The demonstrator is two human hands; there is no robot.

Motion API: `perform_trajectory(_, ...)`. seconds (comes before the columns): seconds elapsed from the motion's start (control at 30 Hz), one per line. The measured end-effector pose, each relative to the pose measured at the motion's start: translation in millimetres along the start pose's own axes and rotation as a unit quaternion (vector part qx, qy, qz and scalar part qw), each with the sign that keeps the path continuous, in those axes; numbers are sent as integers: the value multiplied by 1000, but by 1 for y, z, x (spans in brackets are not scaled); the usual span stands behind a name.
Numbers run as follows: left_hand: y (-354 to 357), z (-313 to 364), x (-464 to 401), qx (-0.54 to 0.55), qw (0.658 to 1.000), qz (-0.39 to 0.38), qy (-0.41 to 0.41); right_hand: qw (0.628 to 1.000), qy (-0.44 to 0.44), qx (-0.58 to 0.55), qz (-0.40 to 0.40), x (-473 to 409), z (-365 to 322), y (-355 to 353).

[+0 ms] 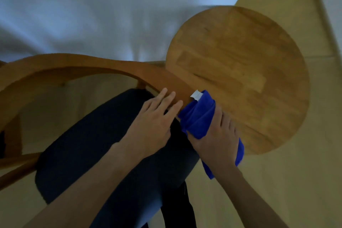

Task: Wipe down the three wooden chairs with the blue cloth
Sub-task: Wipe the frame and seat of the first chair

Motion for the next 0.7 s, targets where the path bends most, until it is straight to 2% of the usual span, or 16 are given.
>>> perform_trajectory(0.2, 23, 43, 1, 14, 996, -29, 79, 996, 84, -1, -4, 54, 47, 7)
perform_trajectory(0.33, 26, 34, 11, 32, 997, -12, 69, 997, 73, -6, 10, 45, 37, 6)
perform_trajectory(0.5, 16, -5, 9, 60, 996, 56, -41, 999, -38, 19, 12, -25, -32, 4)
perform_trajectory(0.63, 0, -72, 16, 78, 974, 103, -188, 984, -174, 30, 4, -90, -126, 14)
perform_trajectory(0.7, -11, -106, 26, 79, 960, 122, -238, 964, -265, 32, -13, -111, -181, 22)
Point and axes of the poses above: each hand's wrist, its own x-axis away from the middle knuckle, its own y-axis out of the palm, z = x × y, the point moved 5 cm from there along -x, towards the middle knuckle, and after that the axes turned 5 degrees about -x, right-handed, at the moved point
